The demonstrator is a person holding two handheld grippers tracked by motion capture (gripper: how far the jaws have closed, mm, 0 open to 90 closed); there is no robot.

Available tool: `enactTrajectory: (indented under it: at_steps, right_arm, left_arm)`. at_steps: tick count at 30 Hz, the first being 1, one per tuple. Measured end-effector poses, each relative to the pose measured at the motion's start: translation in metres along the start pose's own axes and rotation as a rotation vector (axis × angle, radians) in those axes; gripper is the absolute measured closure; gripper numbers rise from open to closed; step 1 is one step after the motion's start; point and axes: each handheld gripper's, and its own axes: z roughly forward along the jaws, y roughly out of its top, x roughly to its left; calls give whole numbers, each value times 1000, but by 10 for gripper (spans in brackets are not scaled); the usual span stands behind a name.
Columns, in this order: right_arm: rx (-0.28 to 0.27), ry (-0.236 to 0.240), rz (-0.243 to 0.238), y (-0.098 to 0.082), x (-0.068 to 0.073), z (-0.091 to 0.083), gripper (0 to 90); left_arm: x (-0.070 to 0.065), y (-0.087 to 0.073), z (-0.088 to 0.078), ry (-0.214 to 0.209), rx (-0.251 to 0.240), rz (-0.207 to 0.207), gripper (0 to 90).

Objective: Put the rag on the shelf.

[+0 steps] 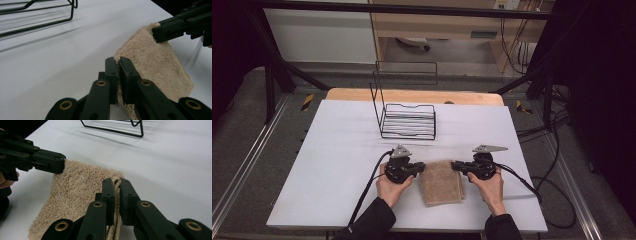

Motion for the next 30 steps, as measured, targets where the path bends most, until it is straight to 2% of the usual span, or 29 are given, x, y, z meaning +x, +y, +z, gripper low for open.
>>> enactTrajectory:
  at_steps: [5,19,30]
  right_arm:
    - [-25,-4,-10,1,3,-8,840]
    - [-95,-16,-40,8,15,-24,840]
    - [-156,-30,-88,16,25,-36,840]
  left_arm:
    - [-6,5,-5,4,-15,28,853]
    - [-13,15,-16,-3,-58,56,853]
    - [-15,26,-27,-3,-96,82,854]
